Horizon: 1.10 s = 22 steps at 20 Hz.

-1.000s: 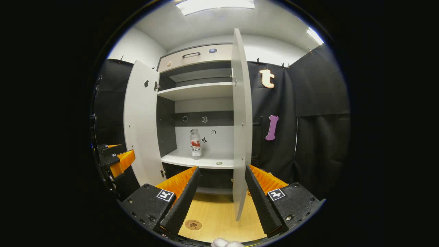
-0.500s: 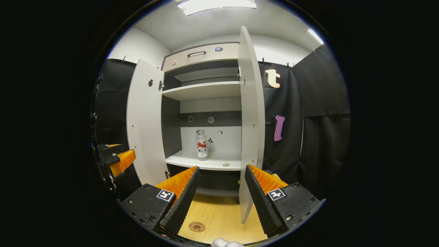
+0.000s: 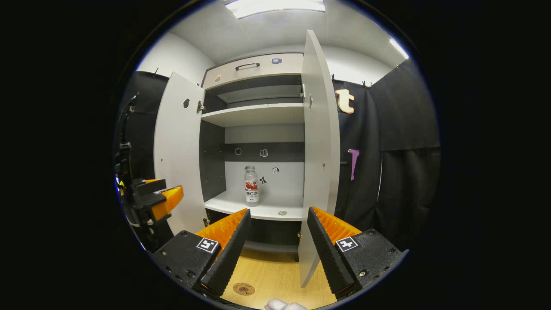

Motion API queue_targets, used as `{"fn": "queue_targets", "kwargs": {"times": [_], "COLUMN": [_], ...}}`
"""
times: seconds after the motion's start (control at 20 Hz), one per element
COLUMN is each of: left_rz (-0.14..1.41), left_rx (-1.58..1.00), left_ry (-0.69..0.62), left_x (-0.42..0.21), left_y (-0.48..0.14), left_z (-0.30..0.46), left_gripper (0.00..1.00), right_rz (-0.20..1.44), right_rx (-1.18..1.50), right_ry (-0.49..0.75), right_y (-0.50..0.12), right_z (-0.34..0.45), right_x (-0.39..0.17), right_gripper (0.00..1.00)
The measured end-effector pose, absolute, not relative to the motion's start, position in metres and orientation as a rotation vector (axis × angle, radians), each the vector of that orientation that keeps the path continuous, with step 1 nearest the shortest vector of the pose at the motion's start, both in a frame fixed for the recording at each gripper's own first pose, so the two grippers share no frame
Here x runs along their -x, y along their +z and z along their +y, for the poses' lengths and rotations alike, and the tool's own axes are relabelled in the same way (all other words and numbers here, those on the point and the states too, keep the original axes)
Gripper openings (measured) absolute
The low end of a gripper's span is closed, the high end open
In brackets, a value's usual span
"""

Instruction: Grasp the bottle in the cabinet with the left hand and place it on the coaster, then close the right door with the right hand and the left door with the left hand.

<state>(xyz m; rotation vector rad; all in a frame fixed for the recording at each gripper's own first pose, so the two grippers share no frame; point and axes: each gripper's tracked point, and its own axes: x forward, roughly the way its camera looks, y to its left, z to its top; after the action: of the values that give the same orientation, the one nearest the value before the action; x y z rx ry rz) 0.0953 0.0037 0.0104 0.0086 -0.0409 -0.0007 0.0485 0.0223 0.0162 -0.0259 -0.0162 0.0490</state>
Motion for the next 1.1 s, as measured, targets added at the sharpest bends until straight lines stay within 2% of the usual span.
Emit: {"fn": "queue_targets", "kwargs": {"times": [0.4, 0.7, 1.1], "left_rz": [-0.109, -0.096, -0.021], "left_rx": [0.006, 0.016, 0.037], "left_ry": [-0.066, -0.085, -0.054], "left_x": [-0.212, -0.292, -0.385], "left_y": [0.039, 0.039, 0.003], "left_z": [-0.029, -0.058, -0.077], "left_gripper": [0.95, 0.96, 0.96], "right_rz": [-0.028, -0.028, 0.006], "right_rx": [0.076, 0.080, 0.098], "right_ry": [0.009, -0.049, -0.095], "right_y": [0.028, 0.036, 0.030], "right_z": [0.023, 0.010, -0.003], "right_x": [-0.053, -0.043, -0.042], "right_gripper": [0.82, 0.82, 0.82]}}
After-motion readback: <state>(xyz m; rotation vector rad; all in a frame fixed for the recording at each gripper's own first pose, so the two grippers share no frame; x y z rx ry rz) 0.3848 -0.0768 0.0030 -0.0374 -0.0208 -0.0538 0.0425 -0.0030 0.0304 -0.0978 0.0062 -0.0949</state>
